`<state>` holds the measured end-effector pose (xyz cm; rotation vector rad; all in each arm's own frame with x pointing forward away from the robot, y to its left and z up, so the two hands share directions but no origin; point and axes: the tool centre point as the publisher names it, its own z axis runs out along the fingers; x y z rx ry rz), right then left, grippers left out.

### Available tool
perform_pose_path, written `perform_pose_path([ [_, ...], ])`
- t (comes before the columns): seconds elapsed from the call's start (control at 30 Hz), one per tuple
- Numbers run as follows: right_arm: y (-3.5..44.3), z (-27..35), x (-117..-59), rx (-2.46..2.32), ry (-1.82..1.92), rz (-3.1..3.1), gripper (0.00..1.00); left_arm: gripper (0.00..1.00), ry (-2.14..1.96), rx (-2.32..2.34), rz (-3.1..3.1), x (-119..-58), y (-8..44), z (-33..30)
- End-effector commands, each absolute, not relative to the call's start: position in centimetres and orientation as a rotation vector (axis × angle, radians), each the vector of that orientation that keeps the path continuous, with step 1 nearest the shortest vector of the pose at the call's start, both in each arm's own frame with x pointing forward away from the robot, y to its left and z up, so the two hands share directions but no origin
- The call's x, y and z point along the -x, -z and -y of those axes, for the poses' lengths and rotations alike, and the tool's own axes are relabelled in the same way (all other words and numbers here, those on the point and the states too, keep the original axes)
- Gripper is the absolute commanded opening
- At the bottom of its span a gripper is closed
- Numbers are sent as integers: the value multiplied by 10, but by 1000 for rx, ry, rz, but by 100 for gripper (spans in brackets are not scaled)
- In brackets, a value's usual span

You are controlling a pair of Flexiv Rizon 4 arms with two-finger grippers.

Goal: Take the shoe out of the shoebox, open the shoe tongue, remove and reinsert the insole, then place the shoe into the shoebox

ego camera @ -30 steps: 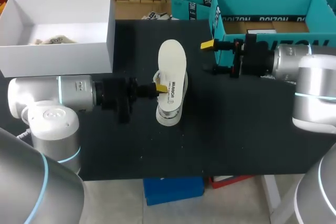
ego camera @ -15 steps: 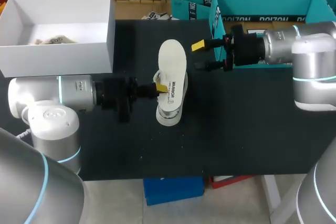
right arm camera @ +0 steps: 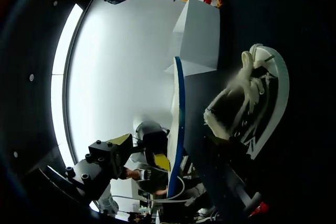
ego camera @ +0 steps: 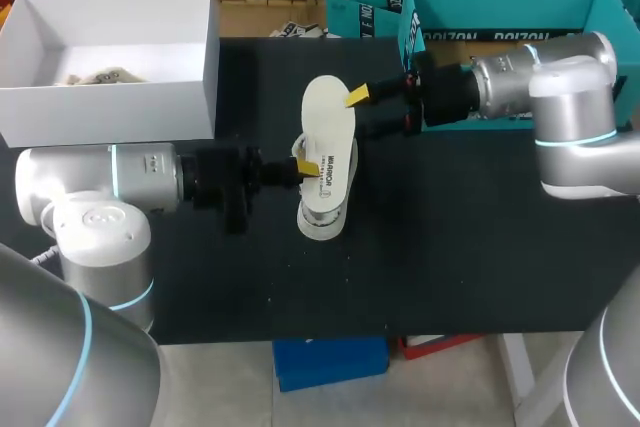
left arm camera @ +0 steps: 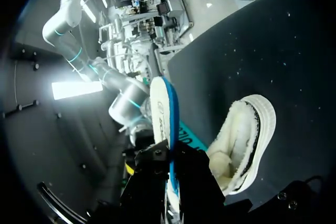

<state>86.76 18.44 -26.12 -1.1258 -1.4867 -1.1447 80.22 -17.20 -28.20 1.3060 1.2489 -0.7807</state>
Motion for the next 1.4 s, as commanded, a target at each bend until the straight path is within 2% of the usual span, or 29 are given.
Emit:
perform_pose_path([
  [0.03, 270, -196, -871, 1112, 1139, 1479, 82, 0, 774, -1306, -1252, -801, 282, 173],
  [0.07, 270, -198, -871, 1111, 1136, 1479, 79, 0, 774, -1306, -1252, -801, 282, 173],
  [0.3, 272, -205, -869, 1106, 1127, 1475, 77, 0, 774, -1306, -1252, -801, 282, 173],
  [0.4, 272, -207, -869, 1106, 1122, 1474, 69, 0, 774, -1306, -1252, -801, 282, 173],
  [0.5, 273, -209, -869, 1106, 1116, 1473, 50, 0, 774, -1306, -1252, -801, 282, 173],
  [0.6, 274, -210, -868, 1108, 1113, 1472, 47, 0, 774, -1306, -1252, -801, 282, 173],
  [0.63, 275, -210, -868, 1110, 1111, 1471, 44, 0, 774, -1306, -1252, -801, 282, 173],
  [0.67, 275, -210, -868, 1111, 1109, 1470, 35, 0, 774, -1306, -1252, -801, 282, 173],
  [0.7, 276, -211, -867, 1113, 1101, 1471, 14, 0, 774, -1306, -1252, -801, 282, 173],
  [0.73, 277, -212, -867, 1117, 1087, 1472, 0, 0, 774, -1306, -1252, -801, 282, 173],
  [1.2, 277, -212, -867, 1117, 1087, 1472, 0, 0, 774, -1306, -1252, -801, 282, 173],
  [1.23, 277, -212, -867, 1117, 1087, 1472, 0, 93, 747, -1308, -1288, -802, 281, 171],
  [1.27, 277, -212, -867, 1117, 1087, 1472, 0, 100, 734, -1321, -1303, -804, 279, 169],
  [1.4, 277, -212, -867, 1117, 1087, 1472, 0, 100, 645, -1383, -1389, -807, 267, 154],
])
